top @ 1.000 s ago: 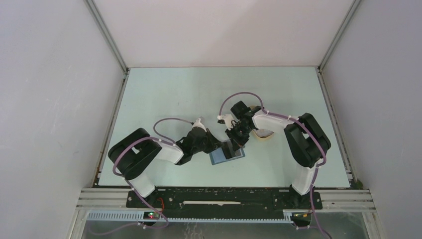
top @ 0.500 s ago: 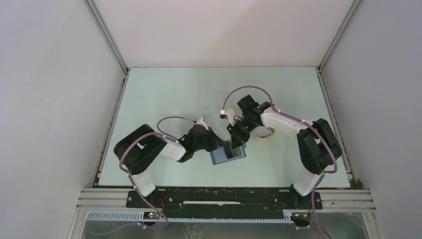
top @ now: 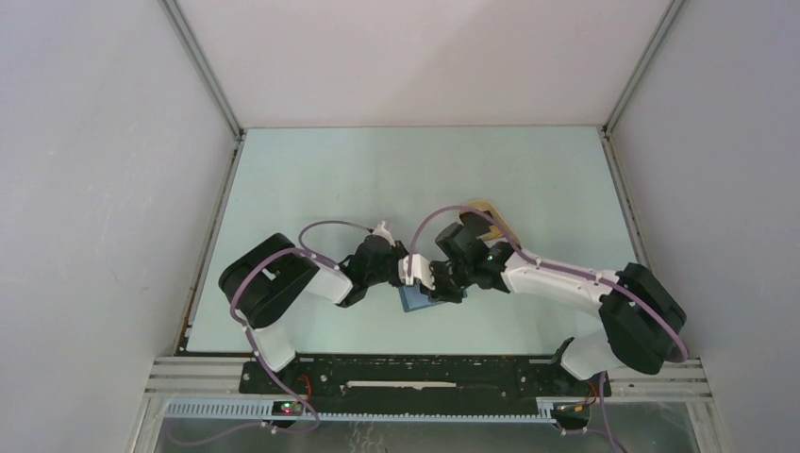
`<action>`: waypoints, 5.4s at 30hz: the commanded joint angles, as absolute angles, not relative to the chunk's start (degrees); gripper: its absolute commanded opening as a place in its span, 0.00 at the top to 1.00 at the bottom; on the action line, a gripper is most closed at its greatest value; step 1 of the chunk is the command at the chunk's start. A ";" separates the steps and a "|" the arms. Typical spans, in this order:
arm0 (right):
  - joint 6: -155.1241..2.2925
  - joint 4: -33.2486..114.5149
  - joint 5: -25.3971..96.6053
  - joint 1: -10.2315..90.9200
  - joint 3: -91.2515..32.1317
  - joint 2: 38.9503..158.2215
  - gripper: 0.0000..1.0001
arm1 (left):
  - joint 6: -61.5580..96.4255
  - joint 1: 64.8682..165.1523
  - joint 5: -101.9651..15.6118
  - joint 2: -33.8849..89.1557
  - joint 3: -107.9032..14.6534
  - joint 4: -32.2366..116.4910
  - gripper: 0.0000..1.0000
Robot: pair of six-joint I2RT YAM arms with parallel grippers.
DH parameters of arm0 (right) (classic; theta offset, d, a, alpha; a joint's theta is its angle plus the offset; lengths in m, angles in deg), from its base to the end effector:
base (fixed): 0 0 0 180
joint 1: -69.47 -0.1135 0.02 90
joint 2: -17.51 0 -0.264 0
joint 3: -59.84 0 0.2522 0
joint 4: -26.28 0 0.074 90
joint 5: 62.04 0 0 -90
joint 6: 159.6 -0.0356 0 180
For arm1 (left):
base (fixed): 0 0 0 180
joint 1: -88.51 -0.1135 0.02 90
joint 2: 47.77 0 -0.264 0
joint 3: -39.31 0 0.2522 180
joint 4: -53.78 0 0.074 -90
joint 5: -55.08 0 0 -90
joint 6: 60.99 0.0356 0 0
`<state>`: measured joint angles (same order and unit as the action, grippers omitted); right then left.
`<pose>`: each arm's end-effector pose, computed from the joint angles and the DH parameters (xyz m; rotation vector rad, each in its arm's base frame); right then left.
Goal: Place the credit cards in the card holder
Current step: Insert the credit card into the card holder.
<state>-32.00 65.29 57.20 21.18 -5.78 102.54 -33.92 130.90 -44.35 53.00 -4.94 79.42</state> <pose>0.1800 0.2281 0.2032 -1.8742 1.7377 0.7291 0.2192 -0.2080 0.1065 -0.3136 2.3527 -1.1877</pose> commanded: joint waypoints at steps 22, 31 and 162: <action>-18.97 43.85 33.56 12.78 -0.16 108.32 1.00 | -32.02 130.45 -45.22 54.68 -3.28 80.45 0.78; -17.48 46.22 32.34 13.73 -0.60 109.06 1.00 | -31.89 130.41 -45.24 54.89 -3.20 80.46 0.72; -16.35 77.76 63.23 32.13 -10.44 93.28 0.77 | -2.45 132.98 -29.84 7.29 4.14 66.55 0.53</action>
<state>-22.18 72.48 56.37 31.47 -9.15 97.38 -11.26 132.37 -36.48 14.75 4.22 74.83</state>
